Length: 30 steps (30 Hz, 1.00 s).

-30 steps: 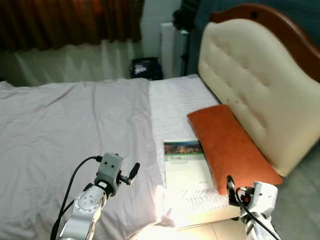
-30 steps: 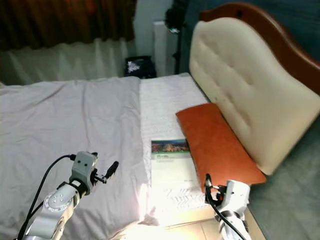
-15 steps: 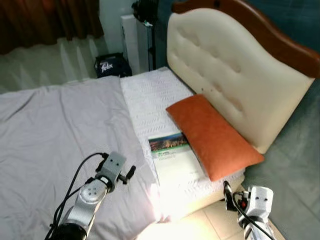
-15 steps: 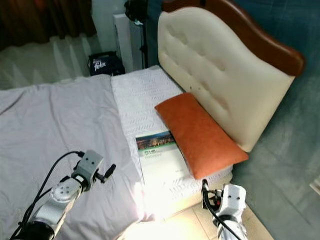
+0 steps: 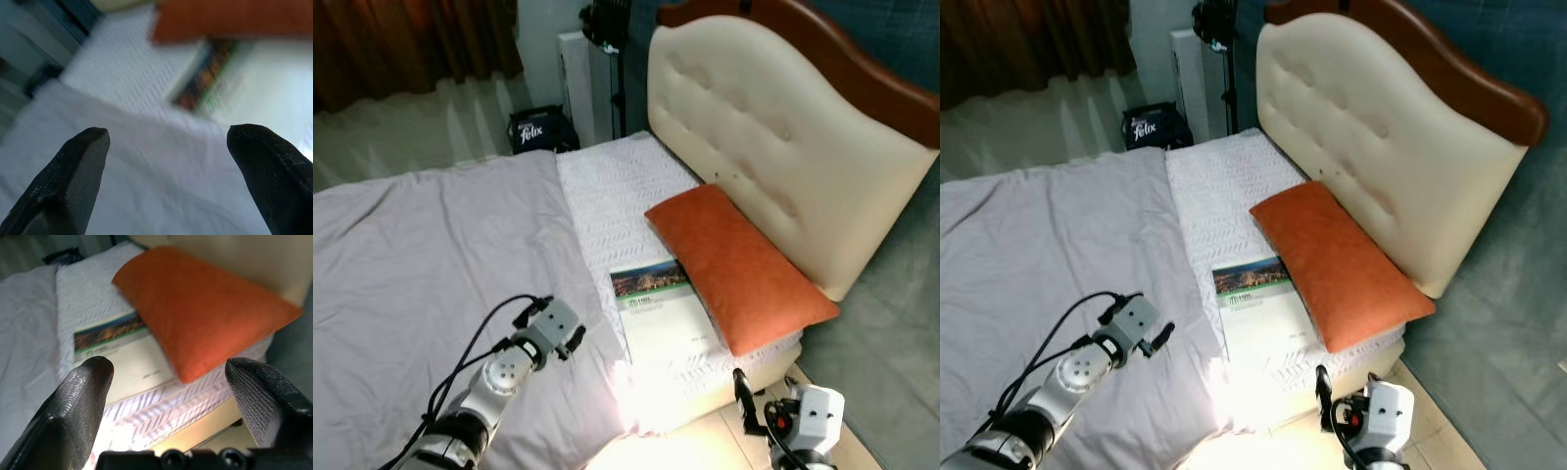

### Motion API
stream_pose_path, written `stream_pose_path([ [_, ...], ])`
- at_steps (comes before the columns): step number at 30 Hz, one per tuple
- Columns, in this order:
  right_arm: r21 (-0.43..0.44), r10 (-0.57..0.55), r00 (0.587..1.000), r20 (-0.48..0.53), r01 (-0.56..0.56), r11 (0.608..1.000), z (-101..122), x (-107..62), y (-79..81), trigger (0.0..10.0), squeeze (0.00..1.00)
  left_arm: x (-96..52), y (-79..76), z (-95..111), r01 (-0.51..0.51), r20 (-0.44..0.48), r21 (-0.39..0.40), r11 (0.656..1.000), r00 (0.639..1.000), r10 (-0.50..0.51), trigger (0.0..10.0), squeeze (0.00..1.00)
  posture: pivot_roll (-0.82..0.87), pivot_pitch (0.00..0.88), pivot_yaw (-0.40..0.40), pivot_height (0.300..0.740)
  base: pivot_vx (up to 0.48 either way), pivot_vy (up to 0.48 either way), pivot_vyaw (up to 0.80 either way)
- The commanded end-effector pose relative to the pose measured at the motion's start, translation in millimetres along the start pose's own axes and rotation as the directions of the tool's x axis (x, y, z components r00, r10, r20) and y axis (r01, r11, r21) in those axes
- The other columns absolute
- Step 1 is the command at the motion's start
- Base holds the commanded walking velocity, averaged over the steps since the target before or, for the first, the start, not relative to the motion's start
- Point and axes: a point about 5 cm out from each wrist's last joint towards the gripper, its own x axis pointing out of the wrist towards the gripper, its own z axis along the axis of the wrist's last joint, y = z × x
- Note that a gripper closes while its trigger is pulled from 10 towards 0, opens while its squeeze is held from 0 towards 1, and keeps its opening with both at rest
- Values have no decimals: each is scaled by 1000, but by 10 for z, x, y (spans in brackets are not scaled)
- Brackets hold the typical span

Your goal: Clean up the room

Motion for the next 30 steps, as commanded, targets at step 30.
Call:
stream_pose_path([
  [30,-131,16,1000,-1,-16,991,214,374,184,10000,0,-244,-82,21,-89,-87,-401,912,994,59,10000,0,-86,0,30,656,0,0,0],
])
